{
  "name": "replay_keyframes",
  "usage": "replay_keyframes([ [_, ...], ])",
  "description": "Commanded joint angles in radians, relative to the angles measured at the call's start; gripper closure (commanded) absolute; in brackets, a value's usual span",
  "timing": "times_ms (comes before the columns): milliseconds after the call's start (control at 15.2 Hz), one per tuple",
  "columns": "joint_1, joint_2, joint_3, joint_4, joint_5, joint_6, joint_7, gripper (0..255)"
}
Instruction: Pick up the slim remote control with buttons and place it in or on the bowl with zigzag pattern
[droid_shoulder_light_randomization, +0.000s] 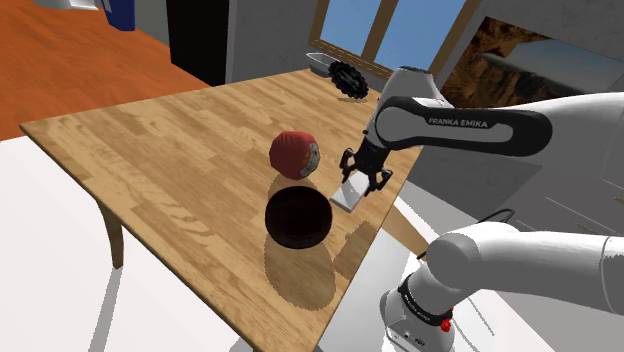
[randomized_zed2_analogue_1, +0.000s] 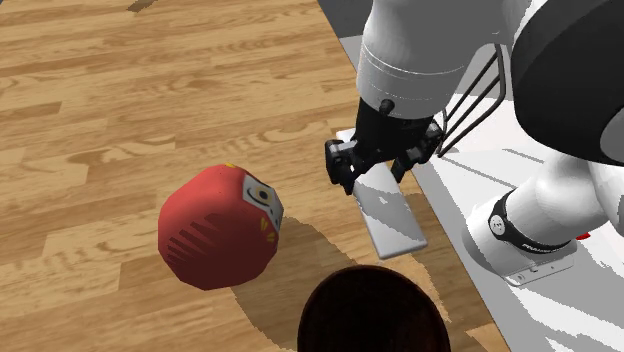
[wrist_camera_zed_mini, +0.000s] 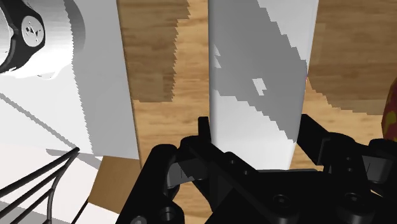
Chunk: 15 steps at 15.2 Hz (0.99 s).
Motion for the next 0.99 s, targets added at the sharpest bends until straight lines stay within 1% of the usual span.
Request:
replay_keyframes([
  [0,-0.002,-0.012,-0.007,0.023,-0.006,-0.035,0.000,255],
  [660,-0.011,-0.044,-0.033,0.138,-0.030,-0.183,0.004,255],
  [726,-0.011,-0.045,-0.034,0.141,-0.031,-0.186,0.004,255],
  [924,0.027,-0.042,0.034,0.157,0.018,-0.191,0.080,255],
])
